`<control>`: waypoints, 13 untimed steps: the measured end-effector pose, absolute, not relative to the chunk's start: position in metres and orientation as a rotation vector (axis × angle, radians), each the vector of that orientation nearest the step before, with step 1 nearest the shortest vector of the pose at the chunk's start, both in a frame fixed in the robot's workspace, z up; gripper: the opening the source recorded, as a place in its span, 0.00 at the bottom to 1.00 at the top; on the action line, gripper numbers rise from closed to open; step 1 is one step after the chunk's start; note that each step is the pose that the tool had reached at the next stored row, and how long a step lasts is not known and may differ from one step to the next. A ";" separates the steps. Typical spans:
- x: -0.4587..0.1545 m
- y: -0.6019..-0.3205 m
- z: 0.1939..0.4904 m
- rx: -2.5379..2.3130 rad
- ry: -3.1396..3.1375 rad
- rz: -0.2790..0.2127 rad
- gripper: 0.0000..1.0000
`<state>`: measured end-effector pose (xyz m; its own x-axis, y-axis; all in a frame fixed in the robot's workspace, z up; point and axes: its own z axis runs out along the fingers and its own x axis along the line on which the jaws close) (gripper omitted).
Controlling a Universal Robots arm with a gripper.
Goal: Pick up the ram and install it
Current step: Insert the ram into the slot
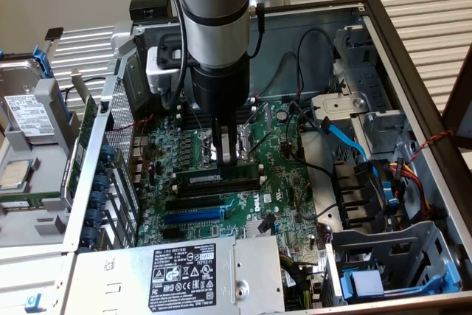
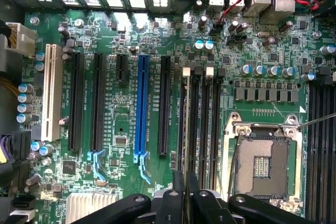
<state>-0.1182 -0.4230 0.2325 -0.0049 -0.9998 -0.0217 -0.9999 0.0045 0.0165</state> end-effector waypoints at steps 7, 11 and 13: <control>-0.118 -0.423 0.230 -2.214 2.224 0.042 0.13; -0.119 -0.423 0.230 -2.214 2.224 0.042 0.13; -0.119 -0.423 0.229 -2.214 2.224 0.042 0.13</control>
<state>-0.1189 -0.4230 0.2294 -0.0046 -0.9998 -0.0216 -0.9999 0.0043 0.0166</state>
